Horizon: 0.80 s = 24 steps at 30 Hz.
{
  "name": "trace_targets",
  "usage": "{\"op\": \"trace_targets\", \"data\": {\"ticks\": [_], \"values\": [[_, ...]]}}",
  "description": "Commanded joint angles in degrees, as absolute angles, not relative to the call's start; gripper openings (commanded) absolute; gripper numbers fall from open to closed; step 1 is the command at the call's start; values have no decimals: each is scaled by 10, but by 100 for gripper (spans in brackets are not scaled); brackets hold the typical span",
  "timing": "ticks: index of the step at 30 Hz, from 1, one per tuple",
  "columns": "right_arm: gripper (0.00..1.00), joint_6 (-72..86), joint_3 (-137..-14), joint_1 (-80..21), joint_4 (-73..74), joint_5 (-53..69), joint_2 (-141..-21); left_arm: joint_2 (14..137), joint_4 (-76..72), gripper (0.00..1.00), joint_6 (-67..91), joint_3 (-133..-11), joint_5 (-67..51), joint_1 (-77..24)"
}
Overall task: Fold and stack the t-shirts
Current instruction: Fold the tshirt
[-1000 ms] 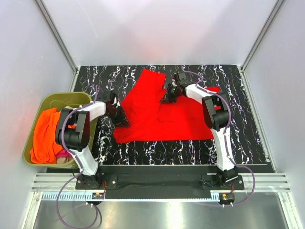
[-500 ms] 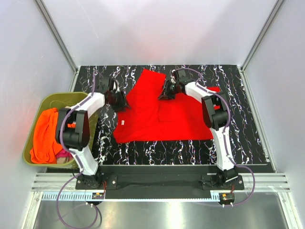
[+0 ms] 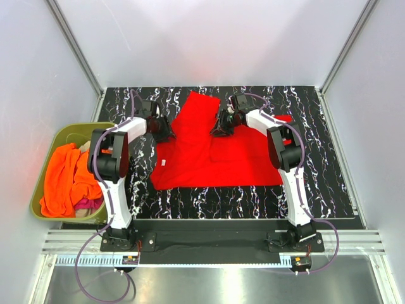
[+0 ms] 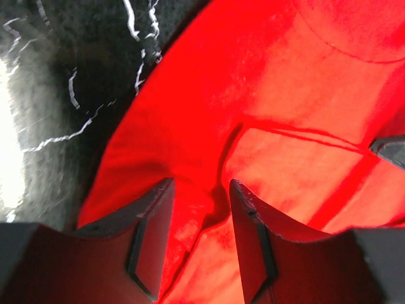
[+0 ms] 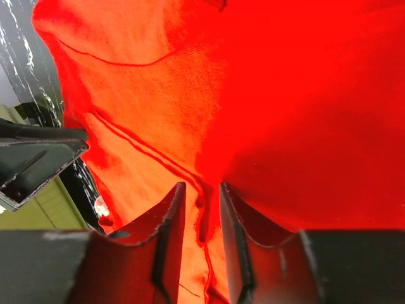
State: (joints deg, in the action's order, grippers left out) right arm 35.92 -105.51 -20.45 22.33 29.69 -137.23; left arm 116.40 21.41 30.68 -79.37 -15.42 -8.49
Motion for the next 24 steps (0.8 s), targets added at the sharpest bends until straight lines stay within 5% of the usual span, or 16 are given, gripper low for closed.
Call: {"op": "trace_targets", "data": {"ticks": [1, 24], "values": [[38, 347, -1056, -202, 223, 312, -1352, 1161, 145, 46, 316, -809, -159, -92], [41, 353, -1037, -201, 221, 339, -1356, 1217, 113, 34, 362, -838, -172, -101]]}}
